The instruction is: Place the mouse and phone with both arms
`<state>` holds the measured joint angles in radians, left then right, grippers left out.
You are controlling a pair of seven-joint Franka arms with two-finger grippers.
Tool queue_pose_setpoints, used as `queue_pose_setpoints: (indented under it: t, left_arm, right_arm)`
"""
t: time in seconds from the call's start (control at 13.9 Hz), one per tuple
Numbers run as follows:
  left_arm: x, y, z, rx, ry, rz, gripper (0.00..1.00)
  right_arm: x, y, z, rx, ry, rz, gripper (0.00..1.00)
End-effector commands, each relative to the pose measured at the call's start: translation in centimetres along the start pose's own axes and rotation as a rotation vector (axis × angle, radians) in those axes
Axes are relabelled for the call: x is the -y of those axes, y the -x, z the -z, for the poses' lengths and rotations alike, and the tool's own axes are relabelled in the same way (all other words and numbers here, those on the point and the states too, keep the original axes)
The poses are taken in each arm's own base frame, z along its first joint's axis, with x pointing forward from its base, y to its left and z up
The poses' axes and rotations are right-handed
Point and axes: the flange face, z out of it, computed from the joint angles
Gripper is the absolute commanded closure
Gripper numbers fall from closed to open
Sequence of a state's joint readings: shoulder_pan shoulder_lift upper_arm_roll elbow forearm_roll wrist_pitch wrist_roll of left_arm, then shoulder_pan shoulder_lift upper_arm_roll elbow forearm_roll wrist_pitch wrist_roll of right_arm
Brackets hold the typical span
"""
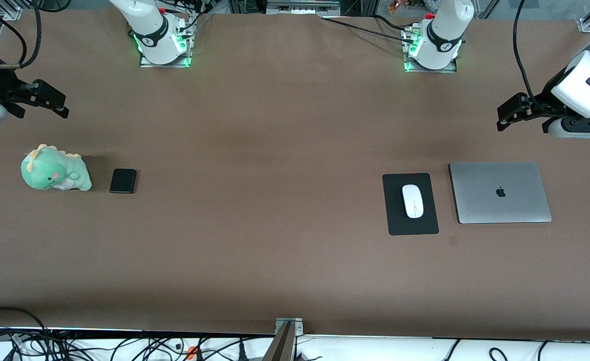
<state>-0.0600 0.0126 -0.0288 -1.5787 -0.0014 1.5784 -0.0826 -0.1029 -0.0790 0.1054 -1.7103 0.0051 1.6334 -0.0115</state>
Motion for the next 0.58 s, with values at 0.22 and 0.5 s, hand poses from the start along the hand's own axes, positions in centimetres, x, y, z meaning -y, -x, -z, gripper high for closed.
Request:
queue_pose_setpoints:
  t: [0.22, 0.5]
  left_arm:
    - [0.10, -0.21, 0.53, -0.002, -0.018, -0.009, 0.00]
    - [0.10, -0.21, 0.60, -0.004, -0.018, -0.009, 0.00]
  right_arm:
    - [-0.14, 0.67, 0.75, 0.001, 0.015, -0.012, 0.00]
    - [-0.06, 0.95, 0.73, 0.024, 0.015, -0.011, 0.00]
